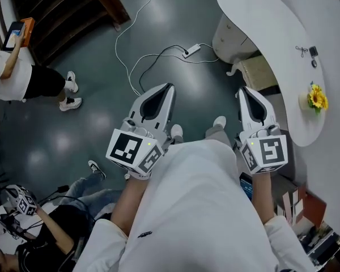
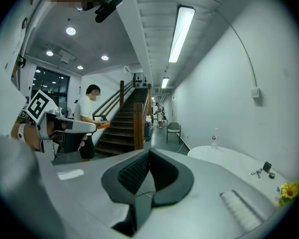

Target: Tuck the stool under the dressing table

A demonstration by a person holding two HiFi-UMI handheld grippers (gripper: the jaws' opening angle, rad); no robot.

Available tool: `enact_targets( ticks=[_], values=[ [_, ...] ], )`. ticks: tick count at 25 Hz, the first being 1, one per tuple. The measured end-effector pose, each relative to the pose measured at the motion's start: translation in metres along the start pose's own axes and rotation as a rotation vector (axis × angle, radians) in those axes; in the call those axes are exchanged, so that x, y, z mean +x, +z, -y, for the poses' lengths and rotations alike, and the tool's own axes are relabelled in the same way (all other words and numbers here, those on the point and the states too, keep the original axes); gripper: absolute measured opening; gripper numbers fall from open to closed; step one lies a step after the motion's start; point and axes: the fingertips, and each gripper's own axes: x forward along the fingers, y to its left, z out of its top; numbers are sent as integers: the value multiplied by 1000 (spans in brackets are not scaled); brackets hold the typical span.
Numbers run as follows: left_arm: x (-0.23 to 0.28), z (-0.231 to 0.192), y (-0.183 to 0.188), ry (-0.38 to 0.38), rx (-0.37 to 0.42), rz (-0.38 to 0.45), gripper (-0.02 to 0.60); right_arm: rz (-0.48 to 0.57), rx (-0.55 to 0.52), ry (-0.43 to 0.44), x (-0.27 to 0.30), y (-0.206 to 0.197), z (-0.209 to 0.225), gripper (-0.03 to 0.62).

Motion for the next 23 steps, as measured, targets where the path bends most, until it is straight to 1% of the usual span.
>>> enact_targets(
  ticks=[15,23],
  values=[
    [-11,-5,3,4,33,10,9,25,-4,36,8,9,-23,11],
    [-33,-14,7,16,40,17,9,44,9,33,9,17,-44,11]
  ],
)
